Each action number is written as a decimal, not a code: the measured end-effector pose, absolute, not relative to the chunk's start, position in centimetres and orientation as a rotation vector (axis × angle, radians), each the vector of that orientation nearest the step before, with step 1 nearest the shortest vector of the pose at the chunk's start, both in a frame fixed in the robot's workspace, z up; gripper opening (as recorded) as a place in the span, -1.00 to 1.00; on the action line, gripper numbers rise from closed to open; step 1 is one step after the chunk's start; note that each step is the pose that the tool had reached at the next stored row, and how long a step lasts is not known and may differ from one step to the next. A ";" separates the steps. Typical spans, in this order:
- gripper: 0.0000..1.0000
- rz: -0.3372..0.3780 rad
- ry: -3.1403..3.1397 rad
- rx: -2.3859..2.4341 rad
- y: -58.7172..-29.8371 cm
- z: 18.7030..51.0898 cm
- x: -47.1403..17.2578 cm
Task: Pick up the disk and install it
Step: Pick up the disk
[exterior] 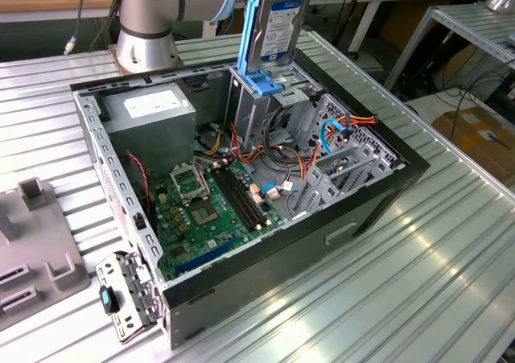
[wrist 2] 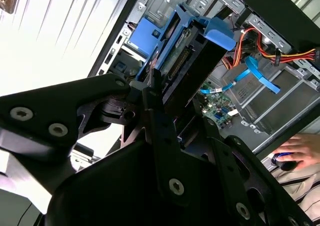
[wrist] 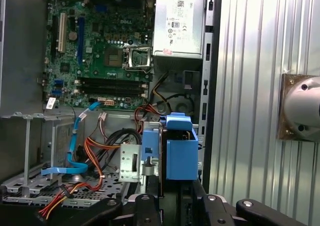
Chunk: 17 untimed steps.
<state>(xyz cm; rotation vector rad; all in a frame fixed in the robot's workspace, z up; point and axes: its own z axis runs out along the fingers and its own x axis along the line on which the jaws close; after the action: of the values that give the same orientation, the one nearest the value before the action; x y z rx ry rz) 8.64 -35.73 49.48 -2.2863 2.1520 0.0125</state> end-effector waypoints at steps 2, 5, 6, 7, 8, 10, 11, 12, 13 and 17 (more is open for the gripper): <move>-0.30 0.012 2.152 -2.286 -36.0 49.5 8.6; -0.30 0.012 2.152 -2.286 -36.4 49.5 8.6; -0.30 0.012 2.152 -2.286 -36.6 49.5 8.6; -0.30 0.012 2.152 -2.286 -36.8 49.5 8.6; -0.30 0.013 2.152 -2.286 -36.8 49.5 8.6; -0.30 0.012 2.152 -2.286 -36.8 49.5 8.6; -0.30 0.012 2.152 -2.286 -36.8 49.5 8.6; -0.30 0.012 2.152 -2.286 -36.9 49.5 8.6; -0.30 0.012 2.152 -2.286 -36.9 49.5 8.6; -0.30 0.012 2.152 -2.286 -36.9 49.5 8.6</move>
<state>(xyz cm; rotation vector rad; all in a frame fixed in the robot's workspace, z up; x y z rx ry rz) 8.64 -36.92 49.47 -2.2863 2.1520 0.0125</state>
